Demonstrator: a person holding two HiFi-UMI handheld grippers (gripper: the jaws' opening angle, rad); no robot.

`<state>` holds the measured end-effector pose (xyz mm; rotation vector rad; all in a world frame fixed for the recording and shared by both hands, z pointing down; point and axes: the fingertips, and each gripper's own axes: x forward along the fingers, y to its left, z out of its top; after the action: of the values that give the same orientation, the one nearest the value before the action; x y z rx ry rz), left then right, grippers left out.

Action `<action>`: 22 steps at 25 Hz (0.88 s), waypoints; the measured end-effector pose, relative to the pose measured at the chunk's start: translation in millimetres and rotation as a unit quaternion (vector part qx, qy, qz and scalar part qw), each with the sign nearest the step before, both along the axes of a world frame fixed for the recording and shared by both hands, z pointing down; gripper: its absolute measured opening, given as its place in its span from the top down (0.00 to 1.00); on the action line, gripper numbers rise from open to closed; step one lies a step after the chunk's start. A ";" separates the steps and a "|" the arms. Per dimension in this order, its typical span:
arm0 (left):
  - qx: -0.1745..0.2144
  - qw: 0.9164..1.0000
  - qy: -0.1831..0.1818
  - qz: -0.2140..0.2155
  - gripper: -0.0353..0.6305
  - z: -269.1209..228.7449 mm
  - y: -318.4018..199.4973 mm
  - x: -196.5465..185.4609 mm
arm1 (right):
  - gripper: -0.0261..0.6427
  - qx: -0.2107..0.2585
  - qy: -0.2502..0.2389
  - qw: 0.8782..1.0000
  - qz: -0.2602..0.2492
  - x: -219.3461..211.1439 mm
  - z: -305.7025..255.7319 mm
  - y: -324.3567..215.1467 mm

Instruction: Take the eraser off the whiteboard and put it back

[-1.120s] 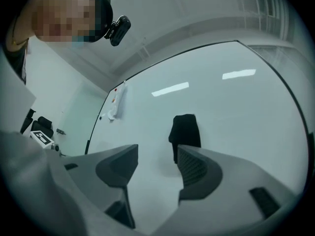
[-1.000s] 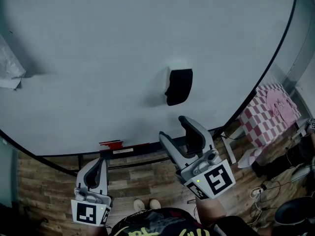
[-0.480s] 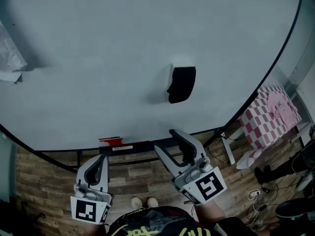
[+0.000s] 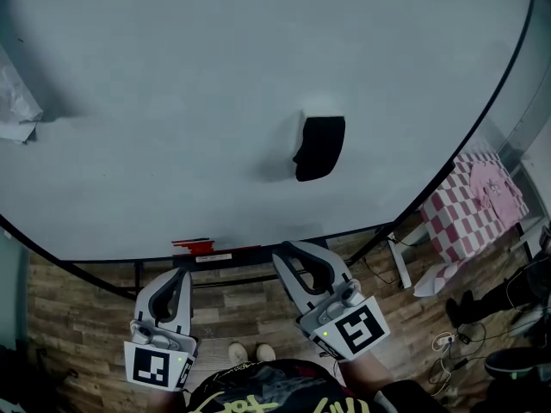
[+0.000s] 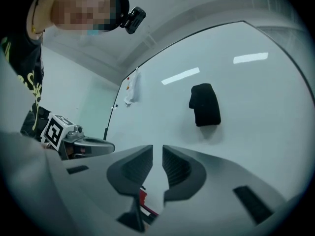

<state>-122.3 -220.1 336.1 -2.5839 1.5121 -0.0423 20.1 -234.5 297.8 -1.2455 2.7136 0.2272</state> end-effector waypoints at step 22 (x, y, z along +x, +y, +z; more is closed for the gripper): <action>-0.011 0.999 0.003 -0.040 0.94 14.1 14.8 8.9 | 0.93 -0.042 0.010 0.998 -0.035 10.1 31.7 4.6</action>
<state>-113.4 -205.2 350.2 -2.5407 1.6263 -0.0592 30.2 -229.9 329.5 -1.1735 2.8046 0.1205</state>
